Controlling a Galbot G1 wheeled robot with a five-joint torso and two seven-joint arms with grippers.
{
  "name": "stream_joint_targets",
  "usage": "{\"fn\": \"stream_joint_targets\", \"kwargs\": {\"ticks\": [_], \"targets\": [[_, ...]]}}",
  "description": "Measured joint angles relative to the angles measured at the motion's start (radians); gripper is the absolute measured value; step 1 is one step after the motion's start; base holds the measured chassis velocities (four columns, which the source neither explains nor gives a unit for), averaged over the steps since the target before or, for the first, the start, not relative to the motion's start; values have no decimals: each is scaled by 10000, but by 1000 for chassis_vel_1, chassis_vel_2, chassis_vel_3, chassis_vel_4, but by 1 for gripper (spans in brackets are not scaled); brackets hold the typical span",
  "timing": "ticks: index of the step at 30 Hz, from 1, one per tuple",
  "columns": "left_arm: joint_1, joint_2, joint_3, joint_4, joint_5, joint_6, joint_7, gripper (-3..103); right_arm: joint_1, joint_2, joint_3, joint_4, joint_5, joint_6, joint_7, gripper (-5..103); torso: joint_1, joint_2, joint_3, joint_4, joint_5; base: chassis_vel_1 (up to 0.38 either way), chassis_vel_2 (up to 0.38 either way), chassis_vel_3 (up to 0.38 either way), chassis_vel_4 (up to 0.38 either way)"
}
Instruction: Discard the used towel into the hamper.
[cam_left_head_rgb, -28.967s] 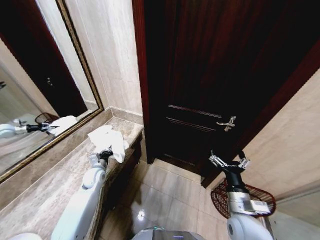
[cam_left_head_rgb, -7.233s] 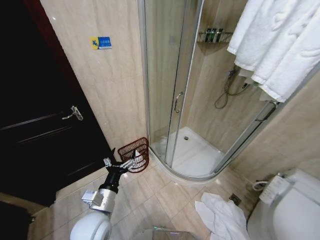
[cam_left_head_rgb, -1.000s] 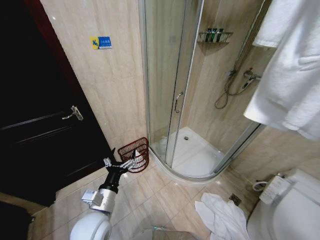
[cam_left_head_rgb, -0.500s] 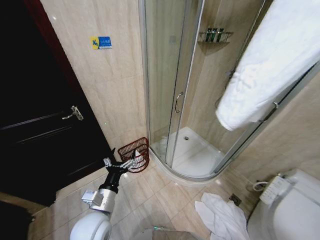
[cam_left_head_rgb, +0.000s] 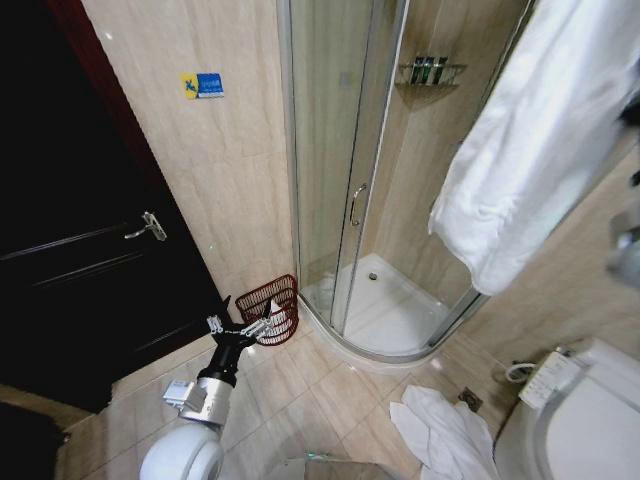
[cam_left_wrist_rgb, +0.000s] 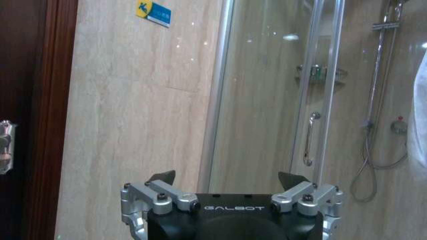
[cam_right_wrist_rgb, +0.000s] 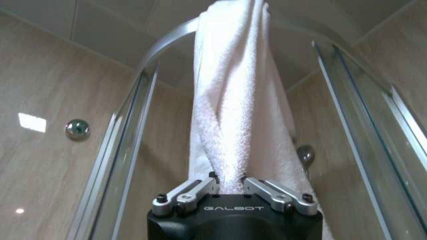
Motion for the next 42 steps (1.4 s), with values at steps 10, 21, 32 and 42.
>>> {"fn": "stream_joint_targets", "kwargs": {"ticks": [10,21,32,42], "targets": [[0,0,0,0,0,0,0,100,-1294,1097,287,373,-966,237,-401,4,0,0,0,2,-4,0,0,0,0],[0,-1,0,0,0,0,0,100,-2593,2421,352,932,-1963,553,-759,4,0,-1,1,1,0,0,0,0,0],[0,0,0,0,0,0,0,100,-3594,3488,300,1418,-2881,1073,-977,4,0,-1,0,1,-4,0,0,0,0],[0,0,0,0,0,0,0,100,-4023,4033,224,1051,-4328,2563,-1462,4,0,-1,0,2,-4,0,0,0,0]]}}
